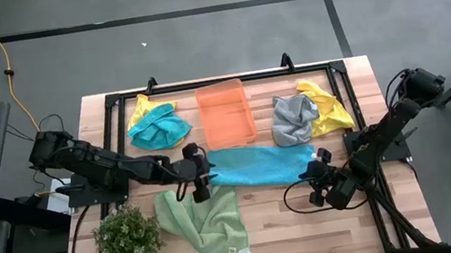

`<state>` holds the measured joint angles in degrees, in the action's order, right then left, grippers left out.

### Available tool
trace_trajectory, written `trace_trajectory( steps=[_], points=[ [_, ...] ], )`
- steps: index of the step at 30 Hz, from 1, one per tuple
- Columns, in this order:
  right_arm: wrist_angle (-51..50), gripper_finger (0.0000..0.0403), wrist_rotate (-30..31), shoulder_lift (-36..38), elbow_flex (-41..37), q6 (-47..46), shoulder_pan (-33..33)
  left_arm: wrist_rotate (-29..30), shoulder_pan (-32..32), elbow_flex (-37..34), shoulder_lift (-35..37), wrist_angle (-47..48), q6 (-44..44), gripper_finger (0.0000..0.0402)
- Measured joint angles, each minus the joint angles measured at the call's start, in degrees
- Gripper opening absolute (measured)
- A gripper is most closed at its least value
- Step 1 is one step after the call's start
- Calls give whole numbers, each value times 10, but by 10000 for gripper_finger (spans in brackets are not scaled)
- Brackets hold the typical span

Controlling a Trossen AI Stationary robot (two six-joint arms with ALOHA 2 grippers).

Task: Fold microfiber towels
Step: Fold the bottom blue microfiber cloth

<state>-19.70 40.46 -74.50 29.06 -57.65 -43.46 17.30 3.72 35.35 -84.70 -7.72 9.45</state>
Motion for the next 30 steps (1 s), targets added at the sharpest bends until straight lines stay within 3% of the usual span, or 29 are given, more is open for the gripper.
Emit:
trace_trajectory(
  steps=[8, 13, 18, 22, 25, 30],
  points=[
    [20, 0, 1, 0, 0, 26, 0, -64, 84, 0, -27, -24, 58, 126],
    [19, 0, 1, 0, 0, 27, 0, -28, 162, 0, -32, -24, 103, 93],
    [20, 0, 14, 0, 0, 27, 0, 10, 208, 0, -71, -27, 143, 16],
    [20, 0, 14, 0, 0, 27, 0, -12, 216, 0, -123, -26, 176, 10],
    [20, 0, 14, 0, 0, 27, 0, -35, 215, 6, -135, 16, 207, 2],
    [20, 0, 14, 0, 0, 27, 0, 7, 214, 6, -90, 161, 255, 1]
  ],
)
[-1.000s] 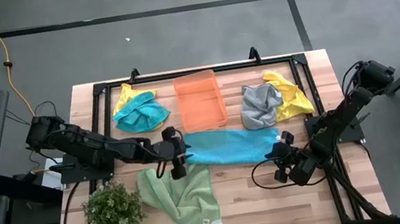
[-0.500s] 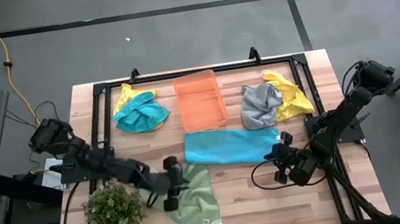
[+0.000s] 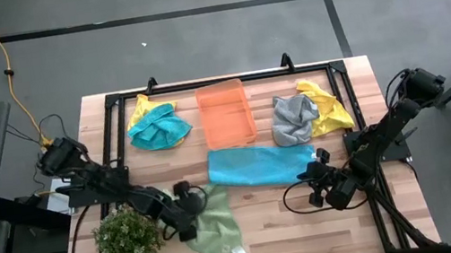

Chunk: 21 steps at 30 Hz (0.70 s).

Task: Fold microfiber towels
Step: Fold the bottom blue microfiber cloth

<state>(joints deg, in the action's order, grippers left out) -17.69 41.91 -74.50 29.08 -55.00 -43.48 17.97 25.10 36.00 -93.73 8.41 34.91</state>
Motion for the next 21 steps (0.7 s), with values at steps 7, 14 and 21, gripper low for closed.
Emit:
trace_trajectory(
  steps=[7, 14, 21],
  points=[
    [-1, 0, 0, 0, 0, 0, 0, 21, -37, -10, 122, 234, 85, 0],
    [-3, 0, 0, 0, 0, 0, 1, 93, -113, -9, 154, 297, 64, 0],
    [-4, 0, 2, 0, 0, 6, 1, 93, -179, -8, 163, 186, -52, 0]
  ],
)
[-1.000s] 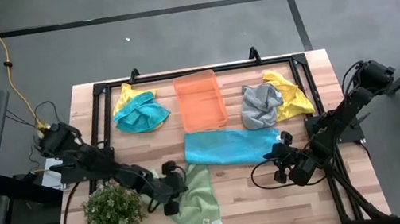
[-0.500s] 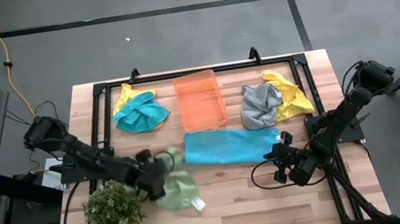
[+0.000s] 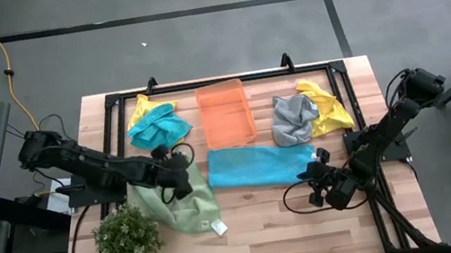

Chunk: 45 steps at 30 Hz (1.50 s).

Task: Fold microfiber towels
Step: Fold the bottom blue microfiber cloth

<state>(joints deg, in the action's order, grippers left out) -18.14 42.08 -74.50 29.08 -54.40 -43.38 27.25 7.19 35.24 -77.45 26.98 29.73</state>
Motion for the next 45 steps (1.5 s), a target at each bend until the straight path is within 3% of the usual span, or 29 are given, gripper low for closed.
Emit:
trace_trajectory(
  steps=[4, 9, 14, 22, 26, 31, 38, 45],
  points=[
    [0, 0, 11, 0, 0, 9, 0, -53, -5, 0, -1, -102, -104, 0],
    [0, 0, 18, 0, 0, 4, 4, -61, -9, 1, -27, -223, -148, 0],
    [-32, 0, 10, -2, 0, -68, 47, -68, -35, 1, -86, -306, -160, 0],
    [-62, 0, -55, -34, 0, -113, 136, -155, -55, 1, -201, -437, -163, 0],
    [-70, 0, -92, -47, 0, -113, 153, -182, -48, 4, -240, -453, -140, 0],
    [-100, 0, -89, -40, 1, -129, 147, -178, -19, 5, -252, -447, -120, 0],
    [-170, 0, -62, -34, 1, -216, 140, -191, 24, 3, -215, -376, -110, 0],
    [-110, 0, -63, -34, 1, -202, 150, -164, 44, 1, -179, -311, -115, 0]
  ],
)
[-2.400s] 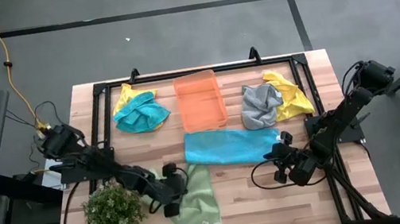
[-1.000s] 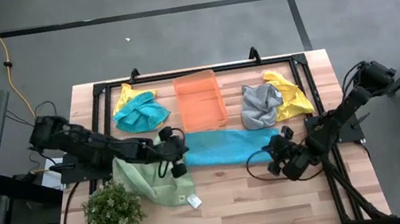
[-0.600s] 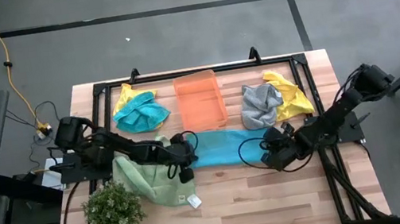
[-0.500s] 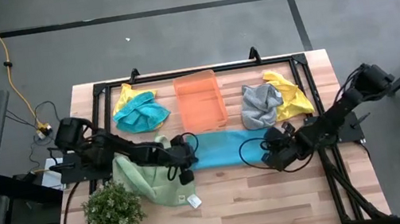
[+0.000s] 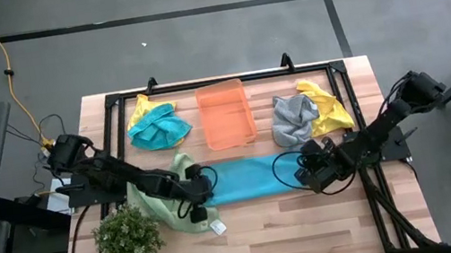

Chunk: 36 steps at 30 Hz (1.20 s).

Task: Fold microfiber towels
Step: Fold the bottom blue microfiber cloth

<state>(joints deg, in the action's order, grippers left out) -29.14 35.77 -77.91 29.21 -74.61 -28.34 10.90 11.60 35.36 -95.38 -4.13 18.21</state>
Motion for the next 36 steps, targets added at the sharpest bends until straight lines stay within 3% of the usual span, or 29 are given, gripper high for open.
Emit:
trace_trajectory(
  steps=[9, 19, 30, 36],
  points=[
    [53, 0, -32, -3, 0, 78, 69, 27, -21, -2, 56, 8, -23, 0],
    [93, 0, -135, -10, 0, 165, 104, 32, -48, -1, 59, -6, -20, 0],
    [102, 0, -103, -48, 1, 156, 107, 42, -46, -1, 55, -32, -18, 0],
    [101, 0, -104, -48, 1, 155, 107, 43, -31, -1, 7, -51, -13, 0]
  ],
)
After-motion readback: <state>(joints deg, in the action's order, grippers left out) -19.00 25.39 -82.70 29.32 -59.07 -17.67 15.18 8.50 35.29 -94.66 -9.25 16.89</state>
